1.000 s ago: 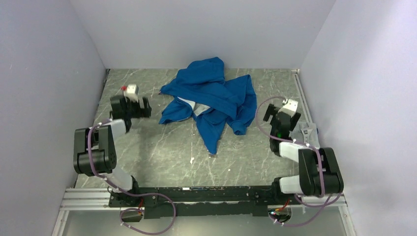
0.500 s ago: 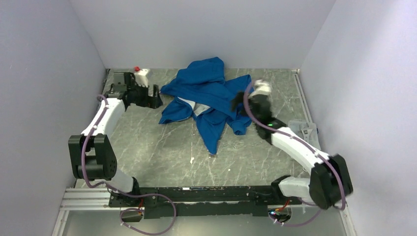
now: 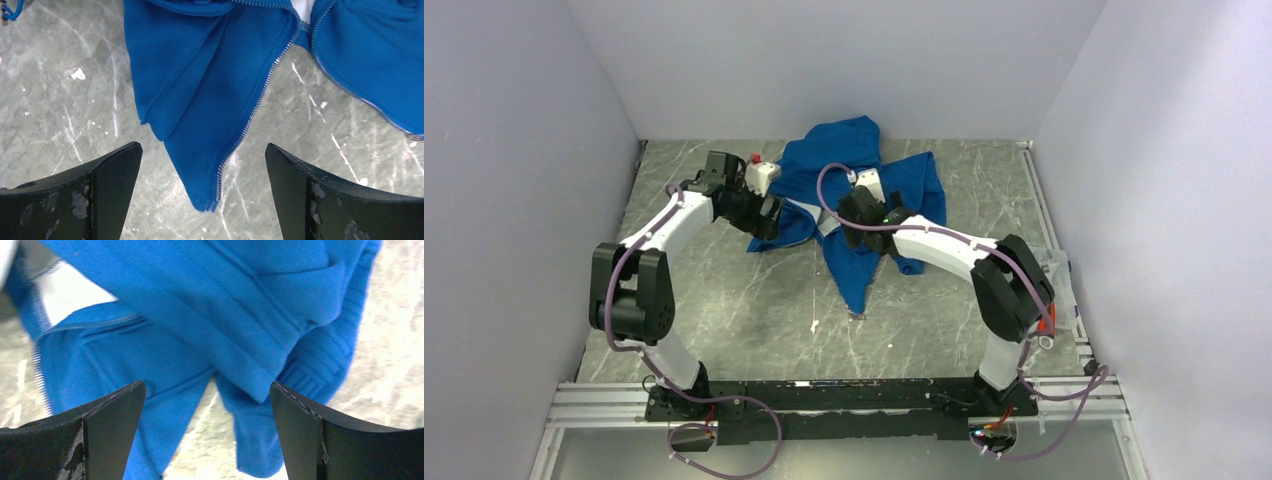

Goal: Zip up the jacket
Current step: Flatten out the jacket at the center of the board.

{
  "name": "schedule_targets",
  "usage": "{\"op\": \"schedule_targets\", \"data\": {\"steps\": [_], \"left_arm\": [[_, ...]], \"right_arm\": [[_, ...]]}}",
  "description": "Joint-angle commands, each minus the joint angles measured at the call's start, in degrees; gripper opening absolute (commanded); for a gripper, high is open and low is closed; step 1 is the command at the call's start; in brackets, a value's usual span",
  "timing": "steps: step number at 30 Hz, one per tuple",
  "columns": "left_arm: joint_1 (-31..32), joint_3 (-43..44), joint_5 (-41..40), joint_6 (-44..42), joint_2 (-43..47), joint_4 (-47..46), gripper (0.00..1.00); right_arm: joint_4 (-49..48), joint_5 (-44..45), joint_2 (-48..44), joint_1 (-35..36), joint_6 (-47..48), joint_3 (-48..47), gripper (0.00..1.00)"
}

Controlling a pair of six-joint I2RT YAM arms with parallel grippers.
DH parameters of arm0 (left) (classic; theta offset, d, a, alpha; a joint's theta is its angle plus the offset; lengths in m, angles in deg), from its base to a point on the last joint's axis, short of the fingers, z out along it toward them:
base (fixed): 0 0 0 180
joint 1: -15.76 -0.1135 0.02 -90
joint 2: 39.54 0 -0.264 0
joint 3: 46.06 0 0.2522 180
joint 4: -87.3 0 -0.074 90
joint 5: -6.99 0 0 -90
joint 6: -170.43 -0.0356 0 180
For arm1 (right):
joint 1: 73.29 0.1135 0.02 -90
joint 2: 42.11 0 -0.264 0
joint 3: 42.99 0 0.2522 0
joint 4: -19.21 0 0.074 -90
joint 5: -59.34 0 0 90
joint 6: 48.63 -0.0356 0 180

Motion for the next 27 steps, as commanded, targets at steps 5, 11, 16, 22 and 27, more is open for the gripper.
{"op": "schedule_targets", "data": {"steps": [5,11,16,22,27], "left_arm": [[0.9,9.0,-4.0,-2.8,-7.9,-4.6,0.99],[0.7,17.8,-2.9,-4.4,-12.9,-4.8,0.99],[0.1,17.3,-2.4,-5.6,-13.1,-5.8,0.99],[0.2,16.1,2.4,-7.6,-10.6,-6.2,0.99],[2.3,11.9,7.3,-12.4,-4.5,-12.5,0.99]], "right_arm": [[7.1,9.5,6.1,-4.5,4.9,-9.0,1.00],[3.8,7.5,11.0,-7.3,7.3,-11.8,0.94],[-0.8,4.7,8.3,-8.8,8.9,-12.3,0.45],[-0.2,1.8,-2.4,-8.7,14.8,-19.7,0.00],[6.4,-3.3,-7.4,-8.6,15.8,-26.1,0.00]]}}
